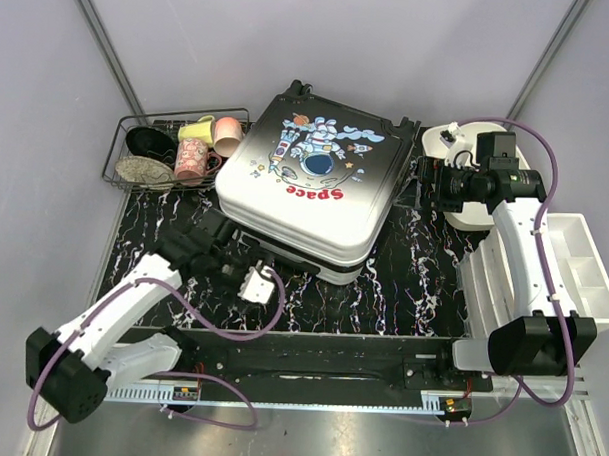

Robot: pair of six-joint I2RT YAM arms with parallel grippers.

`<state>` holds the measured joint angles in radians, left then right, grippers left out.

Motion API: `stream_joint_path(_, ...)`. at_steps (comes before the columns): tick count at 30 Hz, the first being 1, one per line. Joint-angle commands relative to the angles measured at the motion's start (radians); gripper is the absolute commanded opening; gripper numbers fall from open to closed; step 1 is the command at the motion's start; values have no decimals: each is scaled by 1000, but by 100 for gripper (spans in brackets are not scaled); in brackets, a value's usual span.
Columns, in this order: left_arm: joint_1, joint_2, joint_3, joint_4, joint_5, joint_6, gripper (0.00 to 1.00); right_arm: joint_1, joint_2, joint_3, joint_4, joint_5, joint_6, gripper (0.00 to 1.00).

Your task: Open, take out, and arrange the luggage

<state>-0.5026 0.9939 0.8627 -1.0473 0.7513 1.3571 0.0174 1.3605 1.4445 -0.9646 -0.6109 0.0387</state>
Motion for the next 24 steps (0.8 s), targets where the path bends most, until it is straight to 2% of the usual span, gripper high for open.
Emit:
stream_joint_path(1, -76, 106, 12, 288, -81, -34, 81, -4, -3, 20, -3, 11, 12, 99)
stream_joint_path(3, -86, 149, -8, 414, -115, -110, 80, -4, -4, 27, -8, 8, 7, 100)
stream_joint_path(9, -116, 219, -82, 639, -220, -137, 76, -4, -34, 21, -5, 2, 17, 100)
stream_joint_path(15, -126, 304, -126, 714, -317, -135, 68, -4, -67, 4, 9, -7, 3, 100)
stream_joint_path(19, -126, 308, -169, 716, -357, -96, 56, -5, -77, -12, 13, -24, -16, 100)
stream_joint_path(20, -126, 299, -178, 693, -365, -89, 48, -4, -90, -19, 26, -18, -20, 100)
stream_joint_path(22, -126, 284, -175, 633, -360, -53, 40, -4, -101, -36, 30, -20, -69, 100)
stream_joint_path(23, -122, 261, -168, 557, -340, -46, 31, -4, -101, -36, 6, -35, -88, 100)
stream_joint_path(24, -113, 249, -162, 502, -319, -6, 26, -4, -98, -26, -8, -41, -108, 100)
